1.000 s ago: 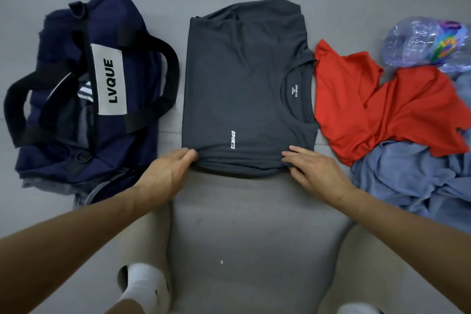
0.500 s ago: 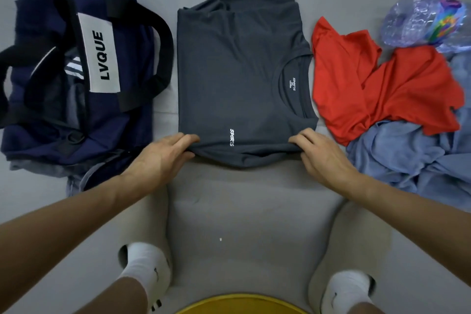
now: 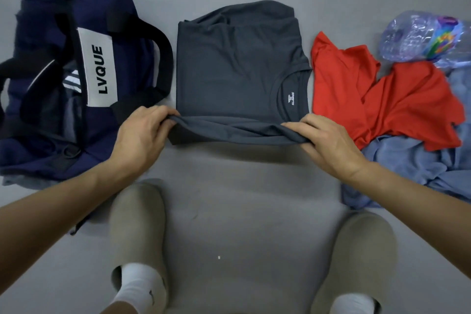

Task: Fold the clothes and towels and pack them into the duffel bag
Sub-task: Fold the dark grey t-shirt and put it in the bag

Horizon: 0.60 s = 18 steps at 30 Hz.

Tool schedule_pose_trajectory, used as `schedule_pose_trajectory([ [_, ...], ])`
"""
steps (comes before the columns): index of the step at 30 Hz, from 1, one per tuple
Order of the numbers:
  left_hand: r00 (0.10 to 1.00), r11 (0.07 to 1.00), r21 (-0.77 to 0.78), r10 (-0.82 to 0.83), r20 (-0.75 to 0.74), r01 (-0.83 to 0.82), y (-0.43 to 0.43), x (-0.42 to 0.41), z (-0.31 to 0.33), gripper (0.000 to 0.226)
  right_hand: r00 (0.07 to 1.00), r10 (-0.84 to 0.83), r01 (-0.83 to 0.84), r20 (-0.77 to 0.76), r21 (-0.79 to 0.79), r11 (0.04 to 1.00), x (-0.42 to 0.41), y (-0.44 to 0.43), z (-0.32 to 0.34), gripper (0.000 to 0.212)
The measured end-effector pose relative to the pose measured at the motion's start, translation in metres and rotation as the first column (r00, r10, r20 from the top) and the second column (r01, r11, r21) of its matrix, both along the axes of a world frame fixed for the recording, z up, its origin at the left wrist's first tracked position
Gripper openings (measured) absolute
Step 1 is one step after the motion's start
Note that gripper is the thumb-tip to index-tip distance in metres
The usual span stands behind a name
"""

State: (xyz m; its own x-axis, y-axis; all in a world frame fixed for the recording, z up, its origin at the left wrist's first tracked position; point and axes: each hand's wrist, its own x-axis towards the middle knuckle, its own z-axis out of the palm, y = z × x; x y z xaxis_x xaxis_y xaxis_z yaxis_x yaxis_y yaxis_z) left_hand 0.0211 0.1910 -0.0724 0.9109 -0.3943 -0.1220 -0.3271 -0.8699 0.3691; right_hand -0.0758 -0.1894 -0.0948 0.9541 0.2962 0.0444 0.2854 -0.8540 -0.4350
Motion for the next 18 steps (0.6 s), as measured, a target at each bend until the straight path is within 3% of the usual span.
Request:
schedule_pose_trajectory([
  [4, 0.998, 0.996, -0.078, 0.049, 0.032, -0.046, -0.016, 0.034, 0.021, 0.018, 0.992, -0.116, 0.120, -0.046, 0.100, 0.988, 0.040, -0.018, 0.022, 0.048],
  [6, 0.991, 0.975, -0.174, 0.133, -0.028, -0.135, -0.030, 0.058, 0.025, 0.017, 0.992, -0.111, 0.115, -0.052, 0.086, 0.990, 0.067, -0.028, 0.033, 0.048],
  [9, 0.962, 0.907, -0.325, 0.238, -0.131, -0.269, -0.052, 0.101, 0.022, 0.020, 0.992, -0.105, 0.111, -0.073, 0.082, 0.990, 0.113, -0.040, 0.044, 0.036],
  [13, 0.948, 0.889, -0.331, 0.307, -0.085, -0.317, -0.076, 0.166, 0.017, 0.016, 0.967, -0.214, 0.208, -0.139, -0.058, 0.976, 0.188, -0.052, 0.041, 0.016],
  [15, 0.943, 0.893, -0.303, 0.325, -0.074, -0.332, -0.087, 0.190, 0.017, 0.021, 0.948, -0.295, 0.284, -0.122, -0.098, 0.954, 0.222, -0.055, 0.030, 0.021],
  [18, 0.957, 0.928, -0.233, 0.279, -0.081, -0.291, -0.104, 0.190, 0.005, 0.049, 0.866, -0.492, 0.486, -0.086, -0.078, 0.870, 0.245, -0.050, 0.012, 0.047],
])
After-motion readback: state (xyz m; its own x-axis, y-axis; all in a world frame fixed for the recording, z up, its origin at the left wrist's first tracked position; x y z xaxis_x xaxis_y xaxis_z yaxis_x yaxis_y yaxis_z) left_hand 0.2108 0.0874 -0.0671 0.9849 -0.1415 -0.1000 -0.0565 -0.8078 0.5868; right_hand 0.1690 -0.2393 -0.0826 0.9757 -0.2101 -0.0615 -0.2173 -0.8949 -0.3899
